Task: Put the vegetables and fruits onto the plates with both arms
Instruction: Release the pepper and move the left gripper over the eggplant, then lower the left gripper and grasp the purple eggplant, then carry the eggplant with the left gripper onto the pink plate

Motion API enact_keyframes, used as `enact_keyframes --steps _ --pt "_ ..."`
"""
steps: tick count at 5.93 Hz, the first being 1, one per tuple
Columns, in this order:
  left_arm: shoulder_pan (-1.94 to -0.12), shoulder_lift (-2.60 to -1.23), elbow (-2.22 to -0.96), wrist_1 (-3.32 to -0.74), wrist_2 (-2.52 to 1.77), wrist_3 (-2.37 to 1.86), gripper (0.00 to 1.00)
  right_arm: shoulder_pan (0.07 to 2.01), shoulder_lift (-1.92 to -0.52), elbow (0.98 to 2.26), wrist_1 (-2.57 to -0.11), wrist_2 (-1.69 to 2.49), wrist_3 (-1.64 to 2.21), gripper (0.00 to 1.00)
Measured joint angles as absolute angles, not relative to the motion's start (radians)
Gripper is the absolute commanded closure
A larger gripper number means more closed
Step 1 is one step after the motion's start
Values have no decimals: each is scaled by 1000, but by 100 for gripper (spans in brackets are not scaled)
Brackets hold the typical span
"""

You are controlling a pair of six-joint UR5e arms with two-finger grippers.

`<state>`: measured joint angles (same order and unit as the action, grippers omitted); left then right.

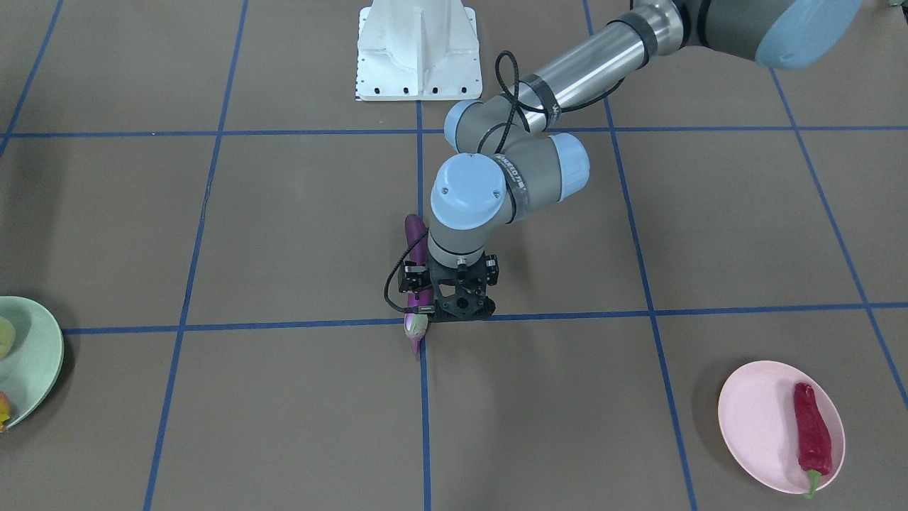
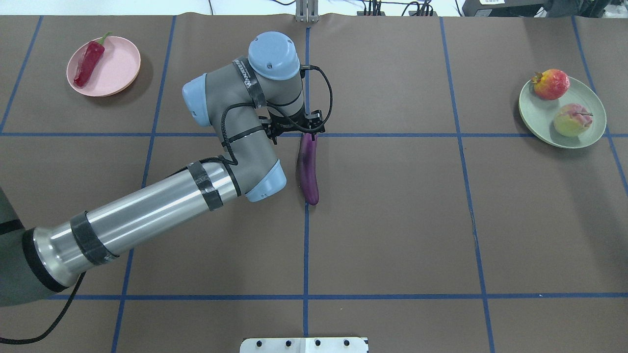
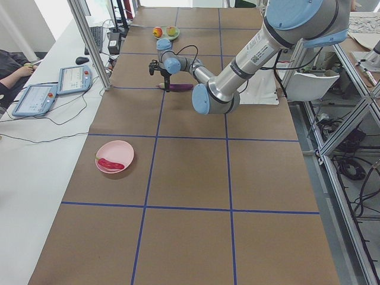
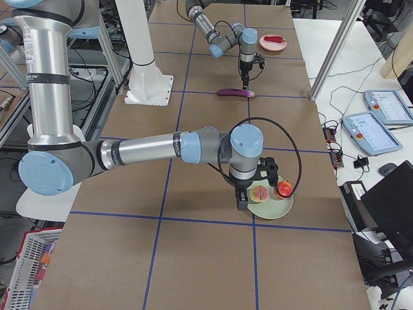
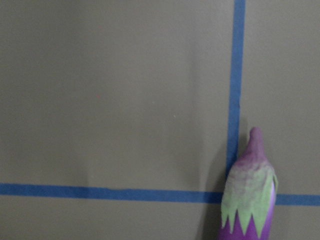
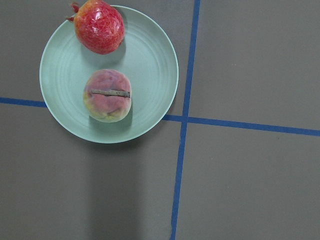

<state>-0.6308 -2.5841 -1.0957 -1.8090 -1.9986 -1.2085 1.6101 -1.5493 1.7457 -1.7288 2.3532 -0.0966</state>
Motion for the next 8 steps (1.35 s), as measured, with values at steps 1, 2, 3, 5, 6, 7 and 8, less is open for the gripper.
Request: enact_keyframes --steps 1,2,3,5,6,7,8 --pt "-605 -2590 -1092 -1809 -1984 -1223 56 1610 -1549 1745 -1729 2353 -97 0" --pt "-589 -2593 -1088 -1809 -1980 -1228 91 1609 -1549 1745 -1729 2353 -97 0" --pt "-582 -2596 -1087 -1808 -1979 -1229 100 1609 -1549 1745 -1729 2354 -97 0" --pt "-588 -2597 -1087 -1807 -1978 -1222 100 1609 -1549 1745 -1729 2353 -97 0" --pt "-624 -2598 -1091 -1806 -1989 -1191 100 1609 -1549 1745 -1729 2354 -97 0" --pt "-690 -2595 -1092 -1778 -2025 -1092 100 1609 -1549 1745 -1729 2354 -97 0" --pt "-777 -2587 -1083 -1719 -2062 -912 100 1608 -1549 1745 -1729 2355 -97 0"
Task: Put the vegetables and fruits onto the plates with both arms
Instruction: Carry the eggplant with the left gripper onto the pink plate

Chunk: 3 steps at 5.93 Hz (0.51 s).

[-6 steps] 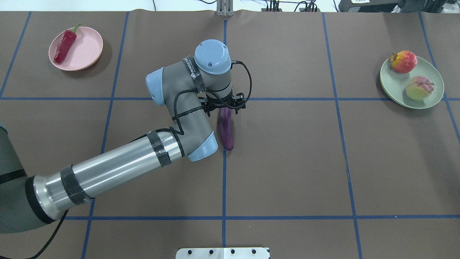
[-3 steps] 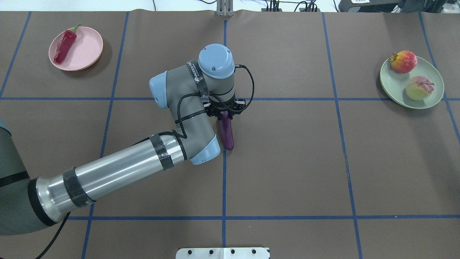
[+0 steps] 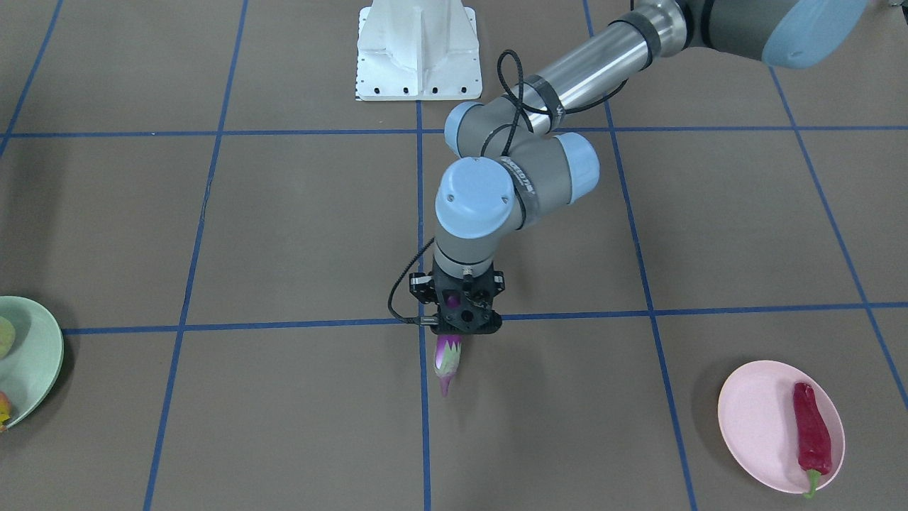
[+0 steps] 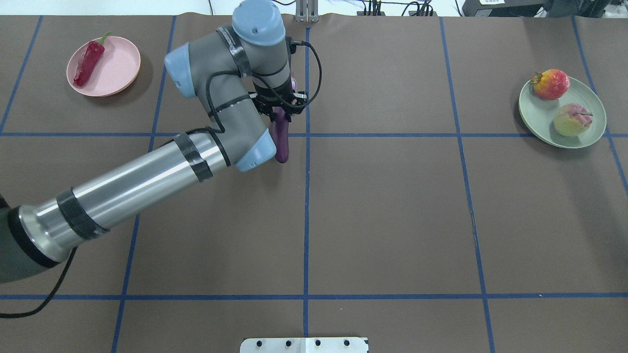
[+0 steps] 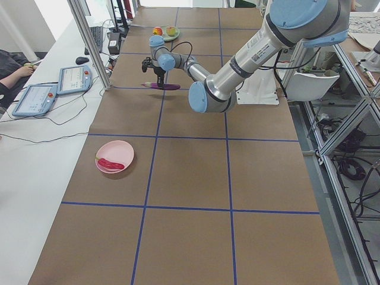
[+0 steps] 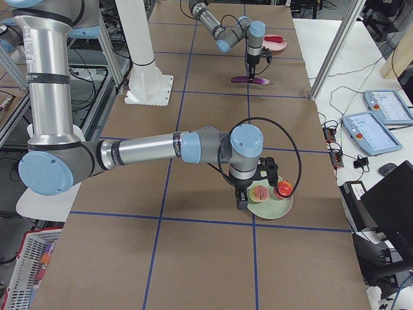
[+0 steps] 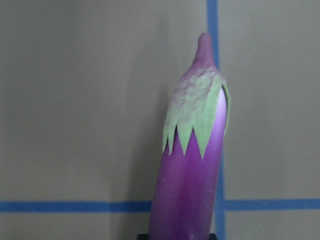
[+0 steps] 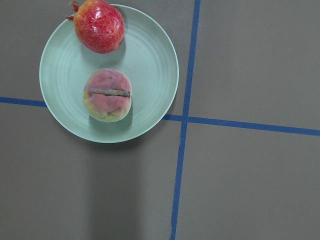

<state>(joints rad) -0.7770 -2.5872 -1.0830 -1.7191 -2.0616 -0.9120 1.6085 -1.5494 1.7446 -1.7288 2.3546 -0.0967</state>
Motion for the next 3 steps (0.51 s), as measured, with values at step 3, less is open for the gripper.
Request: enact_keyframes --steps 3 --pt "-1023 -2451 -968 -1679 -2051 -356 100 1607 -1549 1745 -1730 2355 -97 0"
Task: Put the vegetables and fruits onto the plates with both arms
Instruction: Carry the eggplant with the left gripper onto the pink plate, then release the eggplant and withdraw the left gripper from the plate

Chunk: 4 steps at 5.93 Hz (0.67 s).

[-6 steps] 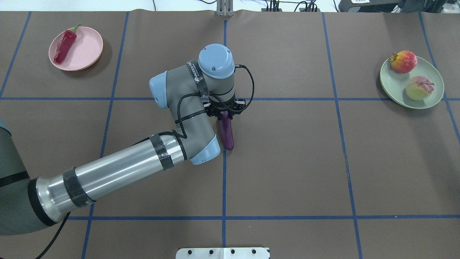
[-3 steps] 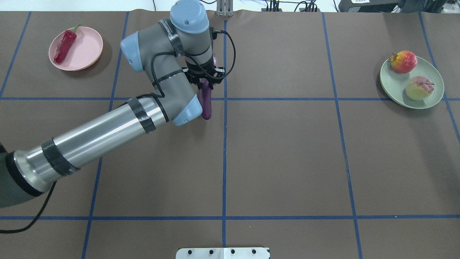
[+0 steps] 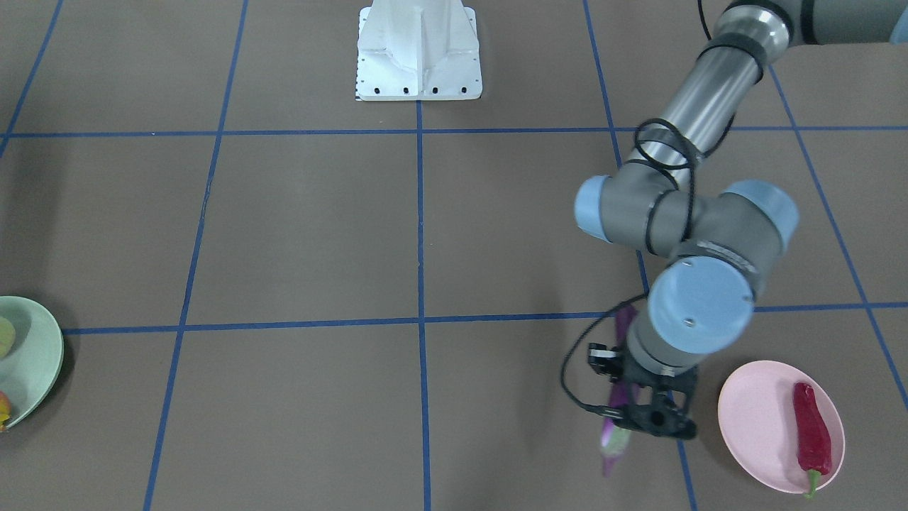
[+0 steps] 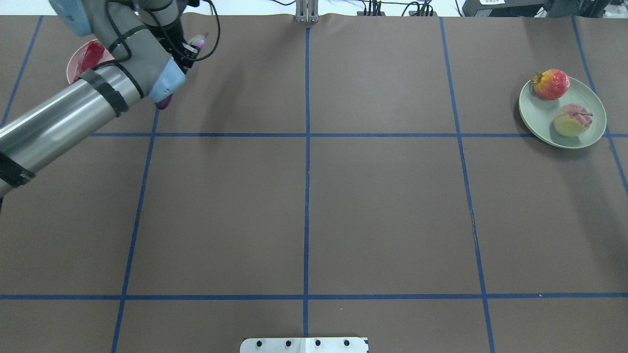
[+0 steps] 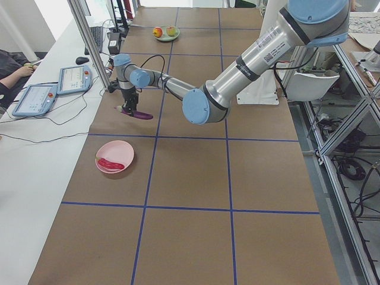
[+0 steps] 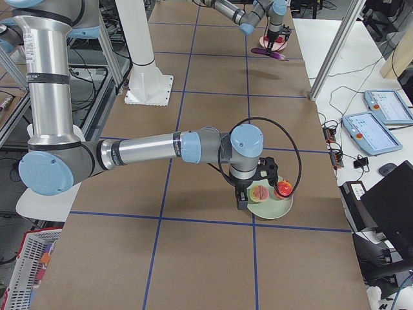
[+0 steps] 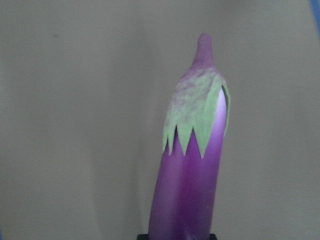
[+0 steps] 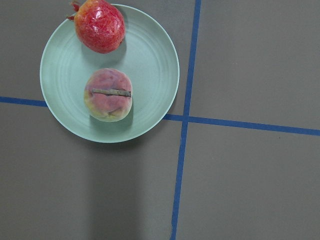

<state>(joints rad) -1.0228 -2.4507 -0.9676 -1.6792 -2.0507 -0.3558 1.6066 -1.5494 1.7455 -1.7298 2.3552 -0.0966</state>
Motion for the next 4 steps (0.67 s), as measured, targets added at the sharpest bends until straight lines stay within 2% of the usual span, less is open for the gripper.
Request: enact_keyframes --steps 2,3,4 --pt "-1081 -2394 -823 -1832 -1910 -263 100 1605 -1549 1746 -1730 2355 -95 0" --pt "-1089 -2389 -760 -1904 -1874 -258 1 1605 -1549 1746 -1730 2359 -95 0" --pt "-1092 -2389 -737 -1930 -1863 -262 0 1605 -1549 1746 -1729 2365 -95 0"
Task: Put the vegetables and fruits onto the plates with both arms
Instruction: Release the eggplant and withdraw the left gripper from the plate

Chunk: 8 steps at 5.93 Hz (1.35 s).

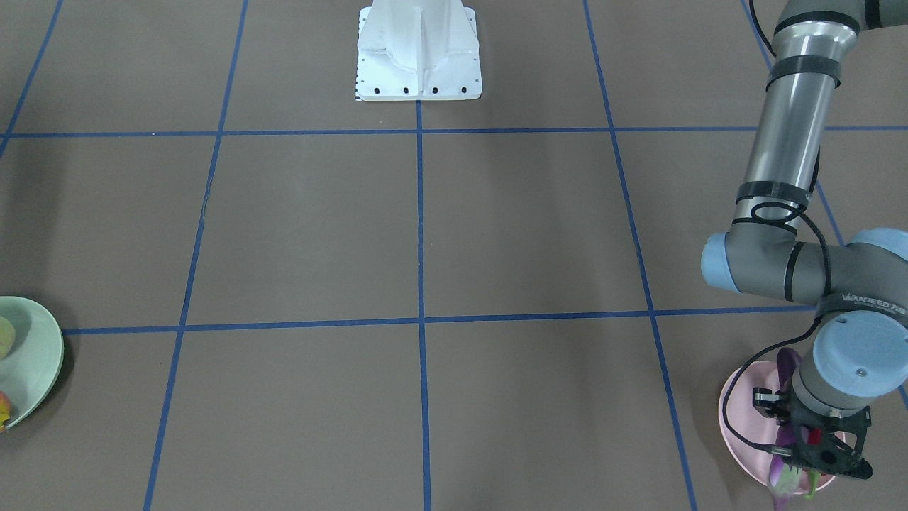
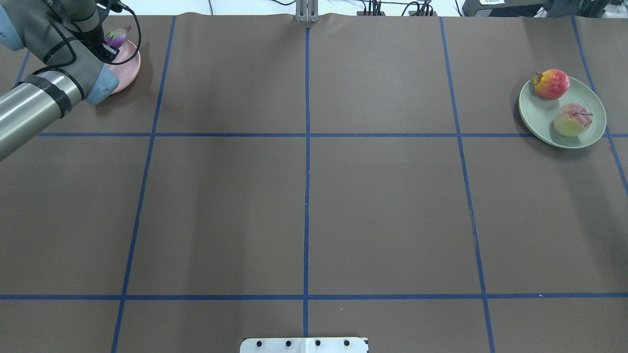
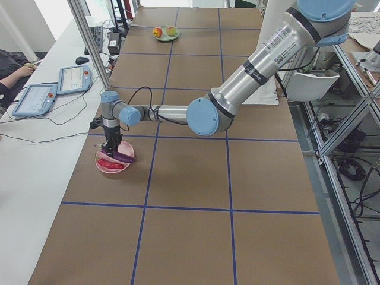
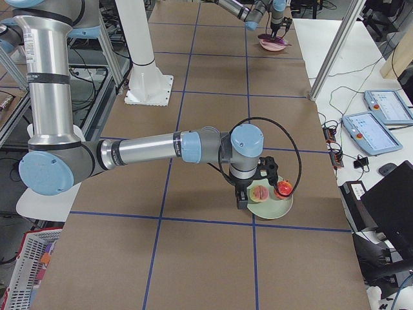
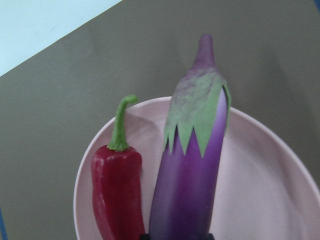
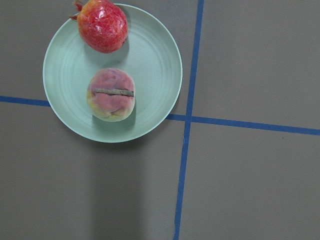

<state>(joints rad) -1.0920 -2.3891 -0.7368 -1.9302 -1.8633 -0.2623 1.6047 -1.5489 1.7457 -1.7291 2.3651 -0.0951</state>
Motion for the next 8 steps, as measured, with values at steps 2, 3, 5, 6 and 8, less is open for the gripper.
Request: enact_keyframes --steps 2,3,5,6,8 --pt "-1102 -2389 -749 -1940 -1885 -299 0 1604 -1547 1746 -1729 2368 -95 0" --pt "-1131 -2375 -791 -1936 -1970 -297 0 1603 -1547 1746 -1729 2368 -94 0" --pt "-1267 -2252 -951 -1906 -2287 -263 0 1603 -1546 1746 -1729 2368 -95 0" --pt "-1355 -2164 -1049 -1846 -2422 -258 0 1603 -1546 1746 -1729 2368 -95 0" --pt "-1455 -1988 -1225 -1717 -2480 -113 0 1603 -1546 1747 -1729 2368 -95 0"
